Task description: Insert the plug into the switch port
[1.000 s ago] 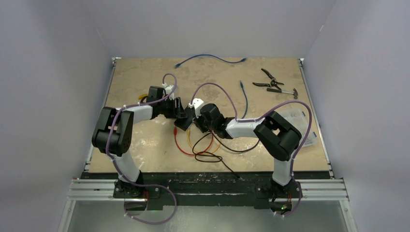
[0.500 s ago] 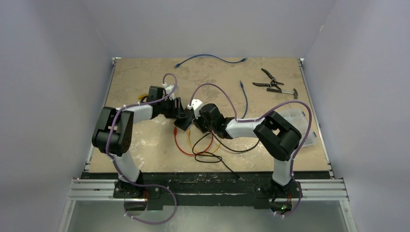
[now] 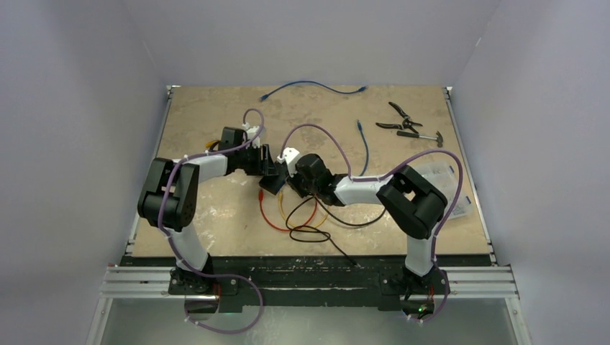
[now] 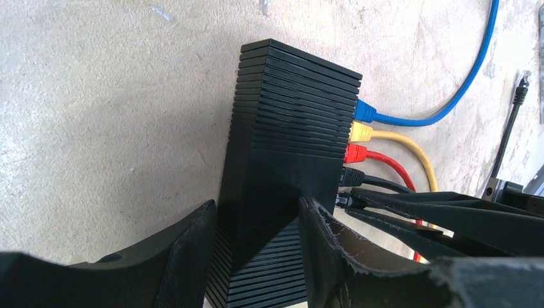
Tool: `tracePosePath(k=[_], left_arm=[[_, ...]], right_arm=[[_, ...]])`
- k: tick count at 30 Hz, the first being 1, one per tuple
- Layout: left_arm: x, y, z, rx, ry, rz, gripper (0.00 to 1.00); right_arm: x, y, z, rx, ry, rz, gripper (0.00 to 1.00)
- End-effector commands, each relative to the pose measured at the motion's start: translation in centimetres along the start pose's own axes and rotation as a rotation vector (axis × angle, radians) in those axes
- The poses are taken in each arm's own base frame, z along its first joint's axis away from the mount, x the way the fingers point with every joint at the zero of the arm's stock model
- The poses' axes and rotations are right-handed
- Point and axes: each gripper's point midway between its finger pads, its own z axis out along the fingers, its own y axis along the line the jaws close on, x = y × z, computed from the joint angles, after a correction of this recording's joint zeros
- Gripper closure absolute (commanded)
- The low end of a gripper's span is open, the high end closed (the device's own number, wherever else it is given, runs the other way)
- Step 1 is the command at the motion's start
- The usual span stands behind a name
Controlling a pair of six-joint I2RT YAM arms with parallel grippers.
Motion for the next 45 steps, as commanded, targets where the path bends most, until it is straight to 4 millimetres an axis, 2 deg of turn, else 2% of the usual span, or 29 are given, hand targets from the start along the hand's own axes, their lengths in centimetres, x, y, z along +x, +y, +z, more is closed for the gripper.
tracePosePath(k=[1,9,18,32,45], left_arm=[[2.8,0.7,0.7,-0.038,0.109,0.009,0.53],[3.9,0.3,1.3,-0.035,0.168,0.043,0.58],[4.7,-0.5,1.6,-0.019,0.198,0.067,0.58],[7.1,-4.4,1.8,0.098,0.226,0.017,0.60],[9.2,-6.7,1.4,0.152,0.241,-0.021,0.60]], right_arm=[[-3.7,-0.3,0.1,0.034,-0.101,-0.032,1.00],[-4.8,-0.4,0.0,0.079,-0.142,-0.102,1.00],[-7.1,0.4,-1.0,0.073,-0.237,-0.136,1.00],[-8.5,1.6,-0.1,0.016,-0.307,-0.118,1.00],[-12.9,1.5,-0.7,0.026,-0.420,-0.089,1.00]])
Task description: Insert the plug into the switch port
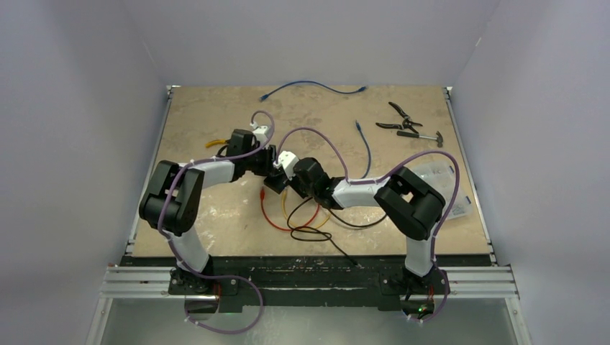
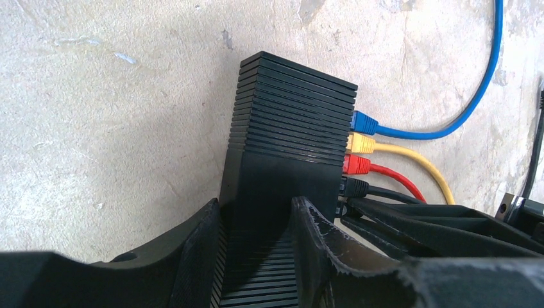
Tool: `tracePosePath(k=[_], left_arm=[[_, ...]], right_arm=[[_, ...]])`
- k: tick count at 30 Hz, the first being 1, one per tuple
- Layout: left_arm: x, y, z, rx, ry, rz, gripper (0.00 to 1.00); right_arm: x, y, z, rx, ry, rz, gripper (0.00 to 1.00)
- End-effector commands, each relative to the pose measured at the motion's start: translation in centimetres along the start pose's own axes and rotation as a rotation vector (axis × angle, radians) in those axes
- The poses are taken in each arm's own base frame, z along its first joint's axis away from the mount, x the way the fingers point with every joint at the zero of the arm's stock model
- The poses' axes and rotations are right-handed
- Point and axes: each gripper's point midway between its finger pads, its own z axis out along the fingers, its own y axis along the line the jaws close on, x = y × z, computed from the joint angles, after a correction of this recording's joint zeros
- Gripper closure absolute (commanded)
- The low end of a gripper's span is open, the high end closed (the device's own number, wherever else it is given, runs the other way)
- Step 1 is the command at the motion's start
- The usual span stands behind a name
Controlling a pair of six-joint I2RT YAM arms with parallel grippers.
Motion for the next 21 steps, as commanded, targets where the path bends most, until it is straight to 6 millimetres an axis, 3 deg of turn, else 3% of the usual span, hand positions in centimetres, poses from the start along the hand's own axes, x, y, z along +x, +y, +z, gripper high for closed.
tracePosePath(k=[1,7,11,17,21], left_arm=[[8.5,-5.3,-0.5,0.164,0.274,-0.133,0.61],[9.0,-5.2,-0.7,0.146,0.282,-0.117,0.60],[7.8,-3.9,-0.3,0.069,0.267,-0.065,0.59],[4.7,-1.8,0.7,-0.042,0.236,0.017,0.55],[2.0,0.3,0.3,-0.134,0.187,0.035,0.53]], right_arm=[[-13.0,0.5,-0.7,-0.037,-0.416,0.064,1.00],[-14.7,0.3,-1.1,-0.038,-0.453,0.051,1.00],[-14.8,0.1,-1.4,-0.030,-0.455,0.035,1.00],[-11.9,0.3,-1.9,-0.027,-0.399,0.066,1.00],[-10.0,0.1,-2.8,-0.017,-0.356,0.079,0.80]])
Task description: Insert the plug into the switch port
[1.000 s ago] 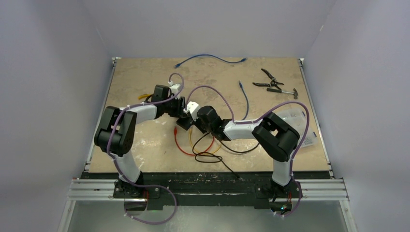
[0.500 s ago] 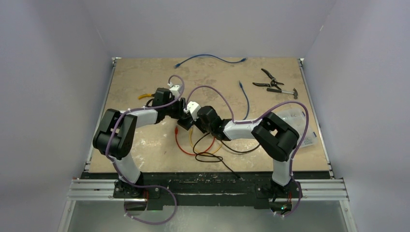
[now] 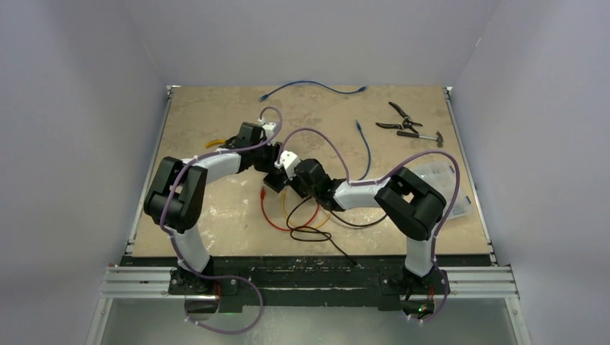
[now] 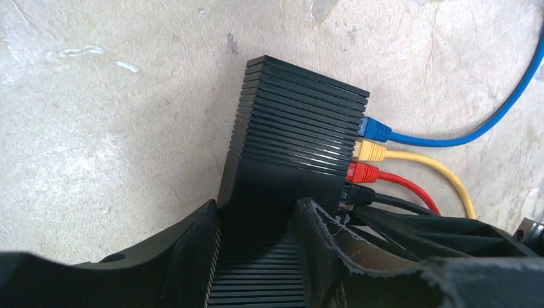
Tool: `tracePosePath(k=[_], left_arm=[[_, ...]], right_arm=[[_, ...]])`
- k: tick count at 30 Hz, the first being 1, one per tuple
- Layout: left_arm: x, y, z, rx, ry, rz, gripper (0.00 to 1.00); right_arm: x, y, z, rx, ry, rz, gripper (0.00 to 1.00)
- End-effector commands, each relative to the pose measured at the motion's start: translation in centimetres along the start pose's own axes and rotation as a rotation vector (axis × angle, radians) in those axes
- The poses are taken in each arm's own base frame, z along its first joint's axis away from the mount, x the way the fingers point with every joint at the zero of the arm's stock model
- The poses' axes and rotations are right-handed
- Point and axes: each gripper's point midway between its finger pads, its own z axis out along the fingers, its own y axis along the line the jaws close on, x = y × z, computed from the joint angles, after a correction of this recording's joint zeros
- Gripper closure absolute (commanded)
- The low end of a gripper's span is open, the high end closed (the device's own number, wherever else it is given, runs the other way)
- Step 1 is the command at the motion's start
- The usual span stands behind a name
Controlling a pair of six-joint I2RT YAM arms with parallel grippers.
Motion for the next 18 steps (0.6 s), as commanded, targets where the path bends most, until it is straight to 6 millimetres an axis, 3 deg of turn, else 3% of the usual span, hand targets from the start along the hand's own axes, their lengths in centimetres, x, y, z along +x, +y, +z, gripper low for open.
tracePosePath(k=[1,7,16,18], left_arm=[[2.6,0.3,-0.2,-0.034,0.130,-0.006,0.52],[-1.4,3.1,-3.0,-0.176,0.014,0.014,0.43],[-9.5,6.2,-10.1,-0.390,-0.271,-0.017,0.35],[-11.1,6.5,-11.4,-0.383,-0.325,-0.046,0.24]], right_arm=[[-9.5,0.1,-3.1,-0.019,-0.322,0.080,0.74],[-8.1,-1.2,-5.1,0.043,-0.291,0.092,0.55],[-7.4,-5.1,-10.3,0.174,-0.316,0.166,0.31],[-7.3,-6.3,-11.4,0.204,-0.329,0.185,0.27]])
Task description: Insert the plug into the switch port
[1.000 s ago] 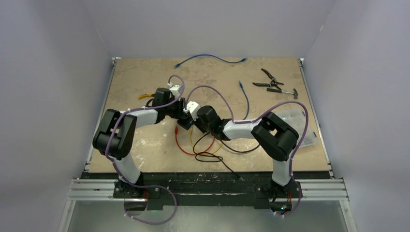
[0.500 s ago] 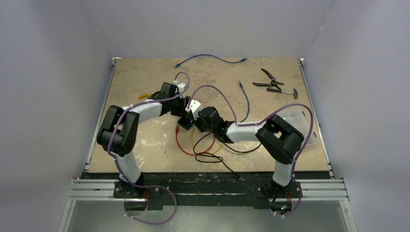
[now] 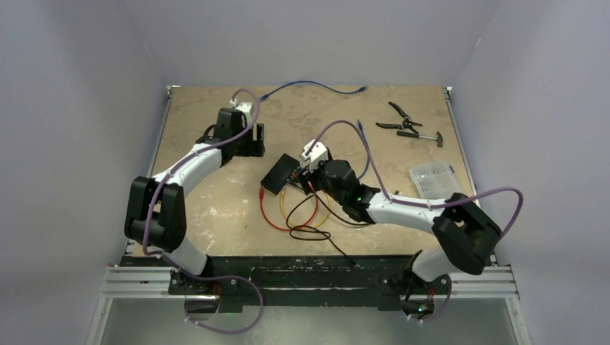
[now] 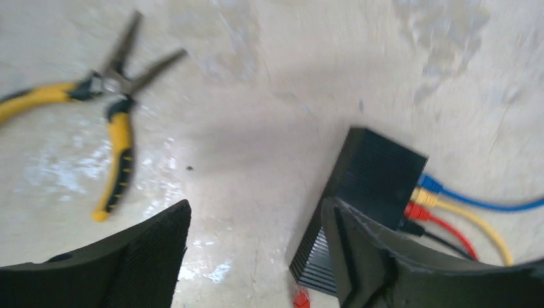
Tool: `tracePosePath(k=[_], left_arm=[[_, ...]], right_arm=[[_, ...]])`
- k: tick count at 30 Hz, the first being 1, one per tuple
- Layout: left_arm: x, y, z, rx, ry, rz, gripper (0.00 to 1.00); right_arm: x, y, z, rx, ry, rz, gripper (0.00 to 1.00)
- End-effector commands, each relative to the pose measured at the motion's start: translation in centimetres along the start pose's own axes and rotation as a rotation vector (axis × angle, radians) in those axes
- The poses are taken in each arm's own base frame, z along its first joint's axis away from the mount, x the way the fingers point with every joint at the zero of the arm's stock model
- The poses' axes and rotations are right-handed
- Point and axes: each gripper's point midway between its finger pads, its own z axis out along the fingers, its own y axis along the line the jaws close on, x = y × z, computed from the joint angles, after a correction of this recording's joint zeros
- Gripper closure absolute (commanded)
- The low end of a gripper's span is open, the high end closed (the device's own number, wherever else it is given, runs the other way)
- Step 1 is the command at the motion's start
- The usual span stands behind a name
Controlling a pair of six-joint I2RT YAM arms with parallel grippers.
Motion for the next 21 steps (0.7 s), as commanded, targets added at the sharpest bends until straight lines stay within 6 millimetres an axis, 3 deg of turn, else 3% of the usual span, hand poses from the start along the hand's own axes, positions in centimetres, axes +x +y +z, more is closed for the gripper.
tracePosePath(k=[1,3,6,10,17,21], left_arm=[[-7.3,2.4,-3.3,-0.070,-0.211,-0.073,0.15],[-8.5,3.1,-3.2,-0.079,-0.244,-0.095,0.05],[-10.6,4.1,-1.9,-0.115,-0.269,-0.115,0.06],[-12.2,5.4,2.0,-0.172,-0.252,-0.103,0.11],[-16.4,4.9,9.0,-0.113,-0.317,-0.091,0.19],[-18.7,4.7,12.4,-0.079,-0.387,-0.111,0.35]], right_arm=[[-1.7,-3.6,-2.1,0.113,-0.054,0.060,0.26],[-2.0,-4.6,-2.8,0.135,-0.067,0.076,0.24],[-2.1,-6.0,-3.7,0.163,-0.079,0.095,0.22],[-1.9,-7.4,-4.7,0.201,-0.083,0.136,0.19],[-0.7,-8.7,-7.1,0.262,-0.065,0.187,0.13],[0.0,-8.9,-8.5,0.279,-0.048,0.236,0.13]])
